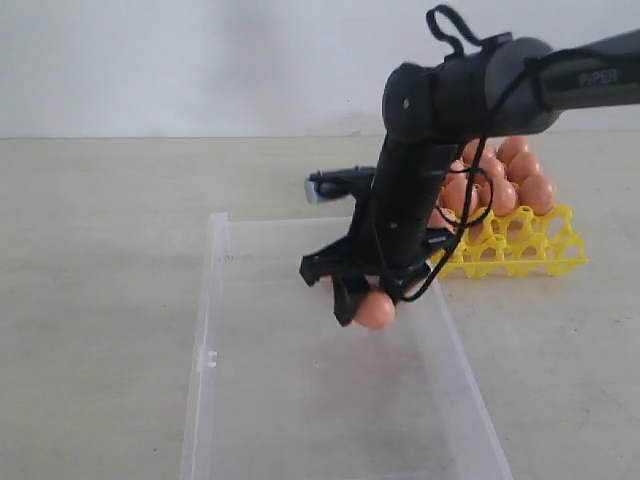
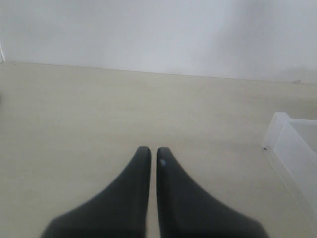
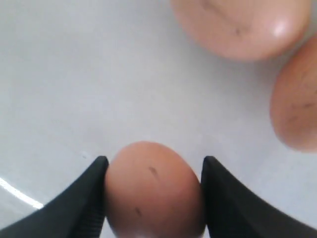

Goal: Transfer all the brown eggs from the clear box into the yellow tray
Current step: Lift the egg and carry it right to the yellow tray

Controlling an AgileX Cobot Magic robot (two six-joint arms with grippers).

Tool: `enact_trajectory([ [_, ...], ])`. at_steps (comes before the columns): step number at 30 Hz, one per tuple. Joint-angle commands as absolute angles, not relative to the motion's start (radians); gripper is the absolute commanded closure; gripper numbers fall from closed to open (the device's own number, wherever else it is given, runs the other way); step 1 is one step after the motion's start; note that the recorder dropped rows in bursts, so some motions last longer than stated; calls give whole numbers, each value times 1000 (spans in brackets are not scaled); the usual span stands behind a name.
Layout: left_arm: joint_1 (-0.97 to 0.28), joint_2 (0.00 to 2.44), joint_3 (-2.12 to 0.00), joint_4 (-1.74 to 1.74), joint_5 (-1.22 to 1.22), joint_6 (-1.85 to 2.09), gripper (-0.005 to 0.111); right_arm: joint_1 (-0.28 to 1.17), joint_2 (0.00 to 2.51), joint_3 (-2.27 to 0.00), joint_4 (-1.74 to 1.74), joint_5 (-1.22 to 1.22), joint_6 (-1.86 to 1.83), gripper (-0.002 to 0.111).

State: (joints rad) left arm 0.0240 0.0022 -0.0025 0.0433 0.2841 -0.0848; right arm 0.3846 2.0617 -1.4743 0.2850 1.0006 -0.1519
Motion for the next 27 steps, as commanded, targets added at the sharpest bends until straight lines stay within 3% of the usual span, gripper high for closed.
enact_trajectory([
  [1, 27, 0, 0, 41, 277, -83, 103, 381, 1854, -1478, 333, 819, -173, 108],
  [6, 27, 0, 0, 41, 277, -83, 103, 381, 1692, -1330, 366, 364, 133, 108],
  [9, 27, 0, 0, 41, 277, -83, 103, 379, 1532, -992, 433, -94, 164, 108],
  [12, 27, 0, 0, 41, 277, -83, 103, 302, 1407, -670, 518, -738, 528, 108],
  [13, 27, 0, 0, 41, 277, -83, 103, 260, 1407, -627, 503, -850, 666, 108],
  [18, 27, 0, 0, 41, 277, -83, 103, -69, 1527, -656, 6, -955, 1219, 108],
  [21, 27, 0, 0, 41, 277, -83, 103, -237, 1670, -783, -353, -1179, 1517, 108],
  [27, 27, 0, 0, 41, 277, -83, 103, -349, 1879, -1075, -1034, -1221, 1702, 108],
])
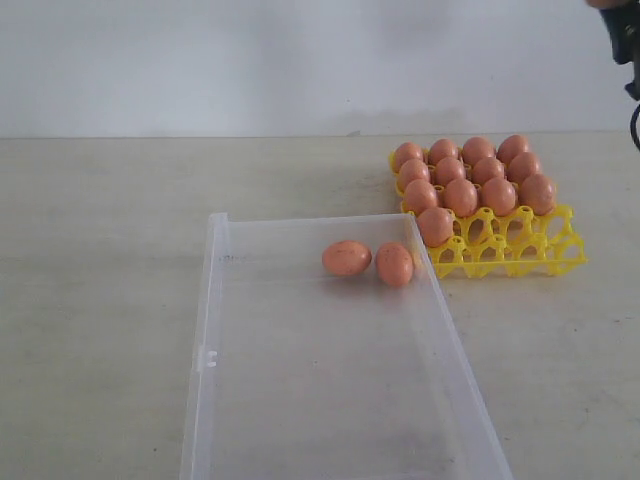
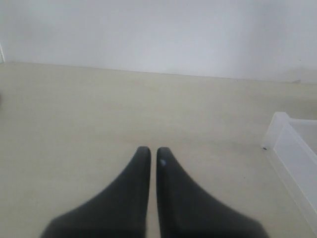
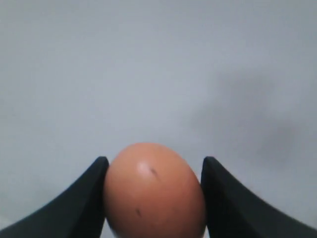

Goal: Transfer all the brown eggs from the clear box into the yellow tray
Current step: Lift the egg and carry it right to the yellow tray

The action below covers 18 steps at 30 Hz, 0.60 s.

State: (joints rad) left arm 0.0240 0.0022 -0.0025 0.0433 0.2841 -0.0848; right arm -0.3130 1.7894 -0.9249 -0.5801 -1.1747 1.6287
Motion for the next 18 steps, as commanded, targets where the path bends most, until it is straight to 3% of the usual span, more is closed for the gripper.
enact_trajectory([
  [1, 27, 0, 0, 41, 277, -83, 103, -349, 1892, -1106, -1133, -1221, 1704, 108],
  [18, 27, 0, 0, 41, 277, -83, 103, -336, 1895, -1139, -1603, -1077, 1115, 108],
])
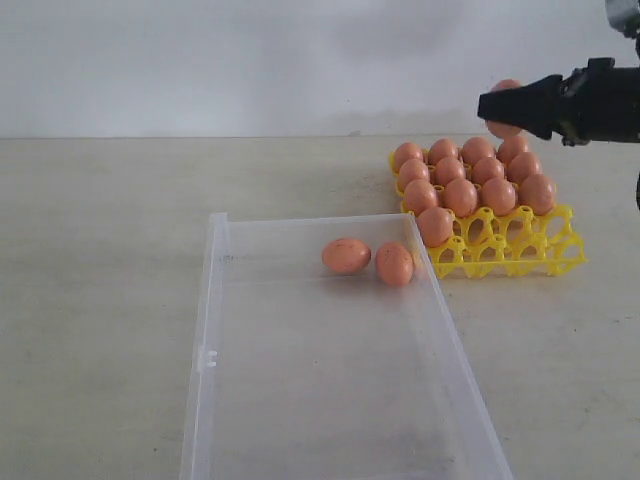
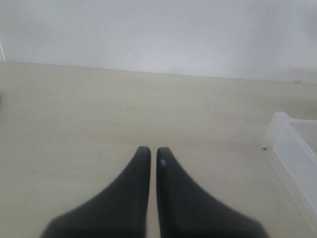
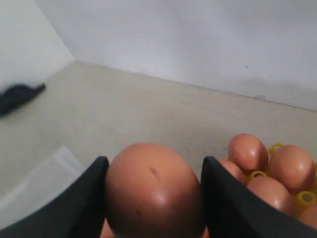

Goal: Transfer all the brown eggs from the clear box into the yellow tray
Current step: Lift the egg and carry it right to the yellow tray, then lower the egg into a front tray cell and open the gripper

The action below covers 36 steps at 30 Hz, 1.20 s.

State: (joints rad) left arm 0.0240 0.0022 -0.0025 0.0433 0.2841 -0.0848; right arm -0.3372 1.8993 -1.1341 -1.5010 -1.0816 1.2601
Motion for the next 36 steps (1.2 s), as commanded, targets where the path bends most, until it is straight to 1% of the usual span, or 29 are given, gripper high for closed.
enact_trajectory([
  [1, 27, 0, 0, 41, 277, -83, 103, -336, 1895, -1139, -1610, -1069, 1103, 108],
  [9, 27, 0, 0, 41, 277, -83, 103, -336, 1899, -1139, -1488, -1048, 1049, 108],
  [13, 27, 0, 0, 41, 277, -83, 103, -336, 1933, -1139, -1417, -1080, 1044, 108],
  [20, 27, 0, 0, 41, 277, -83, 103, -339, 2056, -1139, -1425, -1140, 1099, 108],
  [31, 27, 0, 0, 41, 277, -83, 103, -339, 2149, -1139, -1420, -1139, 1098, 108],
  [36, 27, 0, 0, 41, 277, -83, 103, -339, 2156, -1139, -1423, -1193, 1098, 108],
])
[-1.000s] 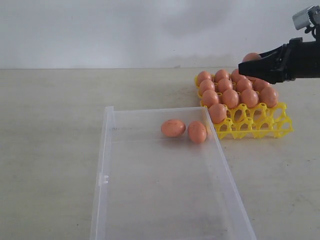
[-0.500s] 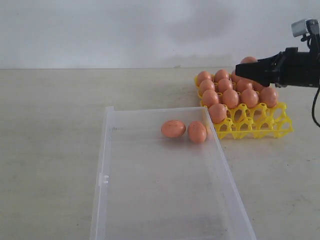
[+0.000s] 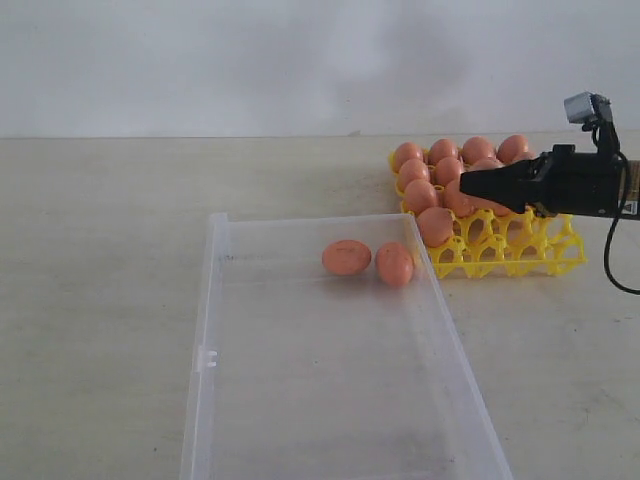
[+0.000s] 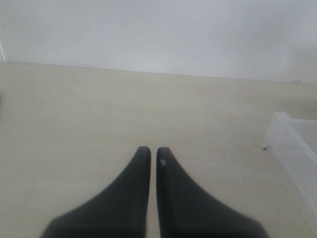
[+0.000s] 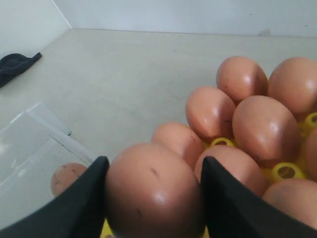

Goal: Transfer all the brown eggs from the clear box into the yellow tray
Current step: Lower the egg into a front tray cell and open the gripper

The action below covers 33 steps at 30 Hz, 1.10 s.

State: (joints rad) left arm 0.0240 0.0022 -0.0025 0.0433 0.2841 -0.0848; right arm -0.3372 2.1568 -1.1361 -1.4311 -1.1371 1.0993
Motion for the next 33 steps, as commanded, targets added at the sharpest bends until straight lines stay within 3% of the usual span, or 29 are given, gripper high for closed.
enact_trajectory([
  [1, 27, 0, 0, 41, 277, -83, 103, -339, 2156, -1139, -1426, -1199, 1098, 108],
  [33, 27, 0, 0, 41, 277, -83, 103, -281, 2210, -1139, -1426, -1069, 1060, 108],
])
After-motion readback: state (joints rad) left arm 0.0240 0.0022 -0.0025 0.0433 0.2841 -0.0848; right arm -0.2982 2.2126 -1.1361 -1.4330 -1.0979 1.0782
